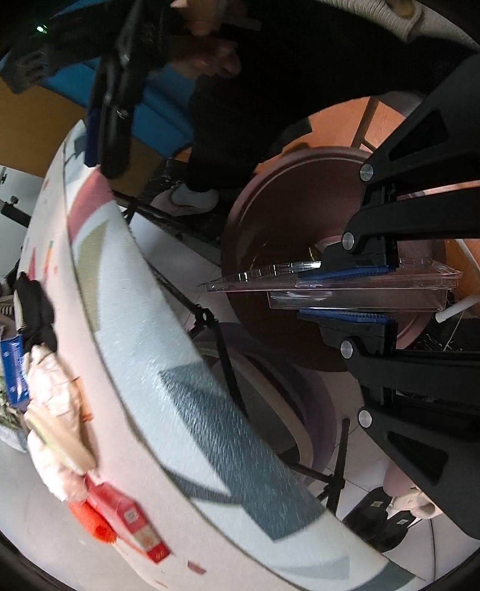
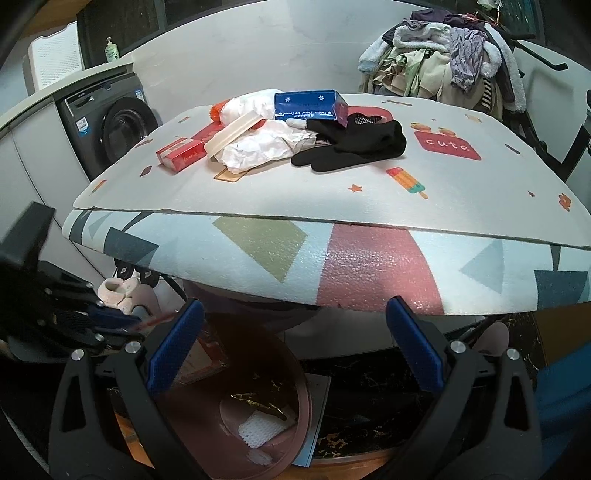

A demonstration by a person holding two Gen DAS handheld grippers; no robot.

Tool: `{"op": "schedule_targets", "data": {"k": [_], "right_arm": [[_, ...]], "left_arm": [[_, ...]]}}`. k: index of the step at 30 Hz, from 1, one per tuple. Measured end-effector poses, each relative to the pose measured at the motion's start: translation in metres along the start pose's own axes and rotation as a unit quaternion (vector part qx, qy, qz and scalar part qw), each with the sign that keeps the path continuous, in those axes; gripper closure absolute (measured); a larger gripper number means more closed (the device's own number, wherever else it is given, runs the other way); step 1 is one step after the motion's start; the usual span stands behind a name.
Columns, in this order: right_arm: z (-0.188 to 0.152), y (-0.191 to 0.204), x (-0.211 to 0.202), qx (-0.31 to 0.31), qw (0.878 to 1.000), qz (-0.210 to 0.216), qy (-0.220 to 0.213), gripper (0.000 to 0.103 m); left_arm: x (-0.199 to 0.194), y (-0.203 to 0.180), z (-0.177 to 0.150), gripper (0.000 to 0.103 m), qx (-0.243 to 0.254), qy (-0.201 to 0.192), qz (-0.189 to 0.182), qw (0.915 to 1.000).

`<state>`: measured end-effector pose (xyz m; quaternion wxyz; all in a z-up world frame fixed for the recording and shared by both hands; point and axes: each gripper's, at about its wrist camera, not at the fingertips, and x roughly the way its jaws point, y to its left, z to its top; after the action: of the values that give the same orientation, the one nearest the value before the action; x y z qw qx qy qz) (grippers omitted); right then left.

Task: Collect trash
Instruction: 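Lower the clear plastic packaging into the bin and open the left tool, then raise both tools back over the table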

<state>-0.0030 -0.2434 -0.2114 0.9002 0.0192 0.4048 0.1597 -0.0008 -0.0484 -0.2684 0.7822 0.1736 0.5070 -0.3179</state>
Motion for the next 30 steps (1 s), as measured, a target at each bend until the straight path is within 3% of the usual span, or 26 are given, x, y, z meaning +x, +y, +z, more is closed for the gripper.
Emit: {"op": "schedule_targets", "data": {"k": [5,7,11,16,24,30], "right_arm": [[0.003,-0.003,-0.002,0.009,1.0,0.001,-0.005,0.006],[0.004,-0.005,-0.004,0.015,1.0,-0.001,-0.009,0.006],[0.005,-0.01,-0.012,0.021,0.999,-0.011,-0.037,0.006],[0.009,-0.017,-0.018,0.044,0.998,0.001,-0.052,0.006],[0.008,-0.015,-0.021,0.045,0.997,0.005,-0.055,0.006],[0.006,-0.014,-0.019,0.046,0.998,0.009,-0.052,0.006]], "left_arm": [[0.014,0.003,0.002,0.084,-0.004,0.001,-0.008,1.0],[0.012,0.003,0.002,0.057,-0.005,-0.004,-0.008,0.9999],[-0.006,0.006,0.002,0.037,-0.017,-0.039,-0.003,0.9991],[-0.039,0.021,-0.003,0.007,-0.07,-0.103,0.01,0.9922],[-0.071,0.055,-0.011,0.006,-0.18,-0.16,0.035,0.9698],[-0.095,0.063,-0.019,0.006,-0.202,-0.202,0.093,0.9537]]}}
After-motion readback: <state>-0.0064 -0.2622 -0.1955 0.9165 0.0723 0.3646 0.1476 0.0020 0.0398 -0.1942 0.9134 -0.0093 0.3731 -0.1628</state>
